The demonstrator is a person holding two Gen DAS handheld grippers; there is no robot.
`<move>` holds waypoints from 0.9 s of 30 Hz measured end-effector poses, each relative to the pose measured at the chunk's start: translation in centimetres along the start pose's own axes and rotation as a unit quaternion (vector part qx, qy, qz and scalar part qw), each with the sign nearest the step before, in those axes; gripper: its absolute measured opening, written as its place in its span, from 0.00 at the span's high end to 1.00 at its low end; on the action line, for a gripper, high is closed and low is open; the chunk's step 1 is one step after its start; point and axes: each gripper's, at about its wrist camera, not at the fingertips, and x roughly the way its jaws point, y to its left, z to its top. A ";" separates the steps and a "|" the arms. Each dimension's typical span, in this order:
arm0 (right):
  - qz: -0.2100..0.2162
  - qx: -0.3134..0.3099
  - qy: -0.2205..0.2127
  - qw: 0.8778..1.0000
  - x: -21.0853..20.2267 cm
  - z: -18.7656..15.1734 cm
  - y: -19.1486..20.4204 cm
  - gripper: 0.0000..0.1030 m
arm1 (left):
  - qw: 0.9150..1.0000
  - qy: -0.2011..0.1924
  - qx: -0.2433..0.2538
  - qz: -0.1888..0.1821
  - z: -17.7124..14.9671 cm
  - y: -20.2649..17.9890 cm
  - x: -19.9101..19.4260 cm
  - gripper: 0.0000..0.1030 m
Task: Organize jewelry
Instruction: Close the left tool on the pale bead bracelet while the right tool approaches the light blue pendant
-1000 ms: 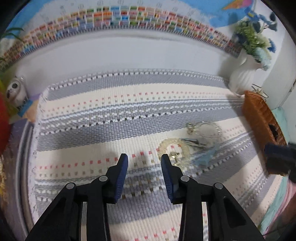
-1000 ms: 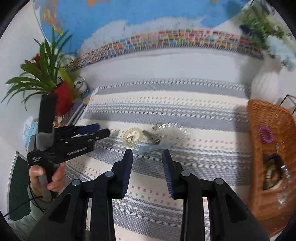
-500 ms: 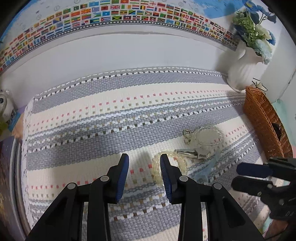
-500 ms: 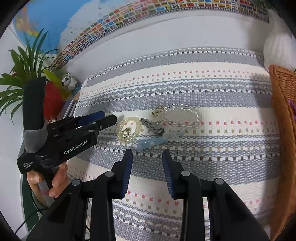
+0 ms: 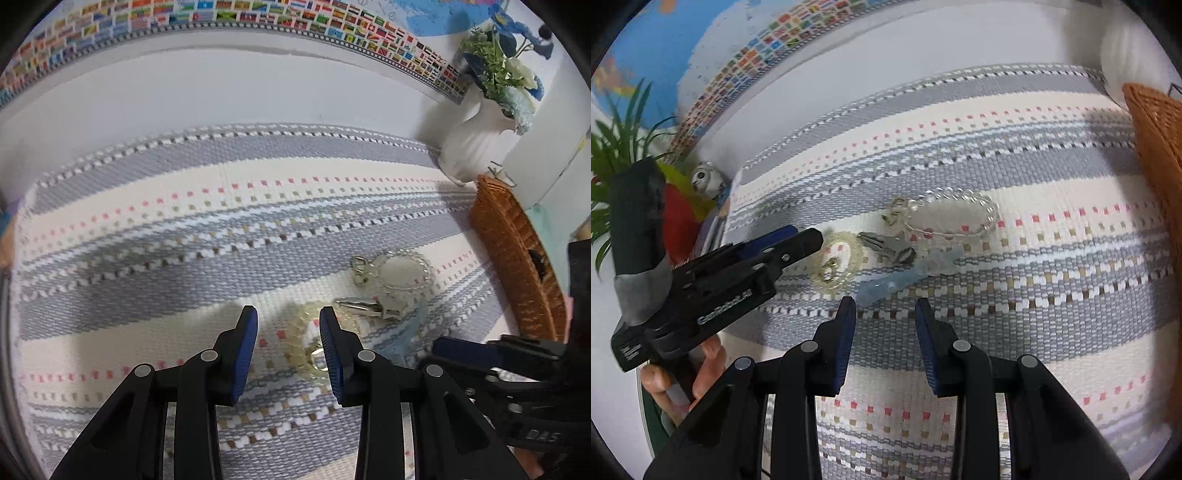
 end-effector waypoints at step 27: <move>-0.107 -0.036 -0.029 0.993 2.3 -0.3 3.6 0.76 | 1.000 0.001 -0.003 0.006 -0.3 0.0 0.6 0.70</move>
